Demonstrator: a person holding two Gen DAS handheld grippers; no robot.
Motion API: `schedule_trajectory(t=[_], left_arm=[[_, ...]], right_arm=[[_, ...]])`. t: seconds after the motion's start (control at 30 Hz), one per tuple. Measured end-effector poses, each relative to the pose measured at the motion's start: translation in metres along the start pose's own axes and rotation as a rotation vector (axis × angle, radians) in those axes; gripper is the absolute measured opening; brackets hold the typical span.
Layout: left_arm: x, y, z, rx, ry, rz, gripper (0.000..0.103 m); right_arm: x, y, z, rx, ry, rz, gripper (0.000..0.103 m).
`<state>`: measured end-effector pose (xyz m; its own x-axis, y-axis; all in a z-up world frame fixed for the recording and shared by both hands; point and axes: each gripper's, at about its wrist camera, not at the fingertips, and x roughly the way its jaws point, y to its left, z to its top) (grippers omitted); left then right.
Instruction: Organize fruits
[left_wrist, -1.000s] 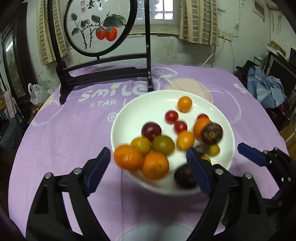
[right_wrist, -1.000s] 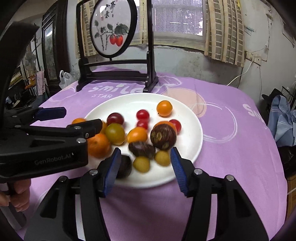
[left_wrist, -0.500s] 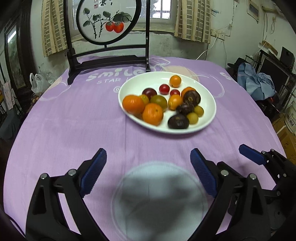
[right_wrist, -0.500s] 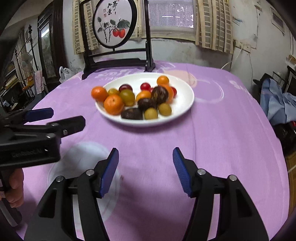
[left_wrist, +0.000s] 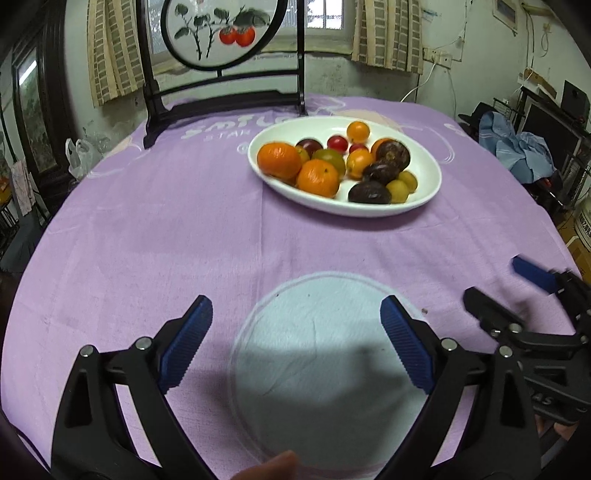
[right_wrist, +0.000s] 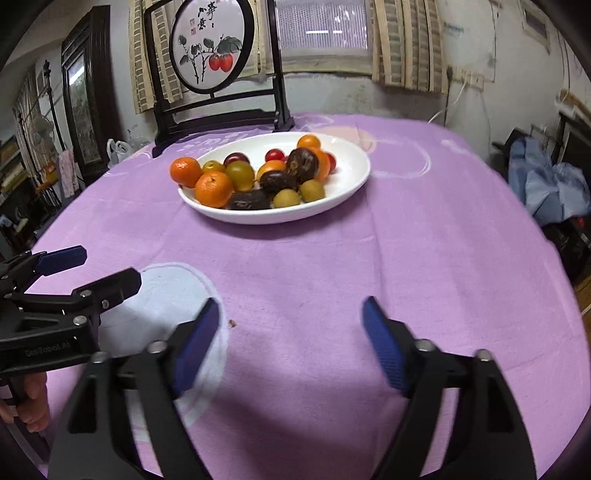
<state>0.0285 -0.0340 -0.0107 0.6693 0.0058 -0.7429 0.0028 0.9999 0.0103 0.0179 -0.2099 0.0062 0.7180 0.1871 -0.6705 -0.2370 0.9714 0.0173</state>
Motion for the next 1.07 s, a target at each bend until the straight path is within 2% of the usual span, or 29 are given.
schedule_trajectory(t=[0.07, 0.23, 0.43, 0.5, 0.73, 0.93, 1.07], left_arm=[[0.002, 0.002, -0.001, -0.003, 0.008, -0.004, 0.094], [0.007, 0.001, -0.005, 0.005, 0.033, -0.002, 0.096], [0.013, -0.002, -0.01, 0.019, 0.063, -0.002, 0.096], [0.014, -0.002, -0.011, 0.018, 0.065, -0.004, 0.097], [0.024, 0.0, -0.015, 0.0, 0.104, -0.014, 0.098], [0.038, 0.003, -0.018, -0.018, 0.148, 0.037, 0.101], [0.04, 0.005, -0.02, -0.032, 0.135, 0.039, 0.101]], right_arm=[[-0.002, 0.0, 0.0, -0.008, -0.01, -0.013, 0.095], [0.009, -0.005, -0.004, 0.024, 0.06, -0.006, 0.096], [0.011, -0.001, -0.008, 0.008, 0.086, -0.014, 0.096], [0.012, -0.001, -0.011, 0.01, 0.099, -0.015, 0.101], [0.02, 0.0, -0.015, 0.014, 0.158, -0.004, 0.101], [0.021, 0.001, -0.02, 0.019, 0.194, 0.011, 0.101], [0.024, 0.001, -0.024, 0.015, 0.22, 0.012, 0.101]])
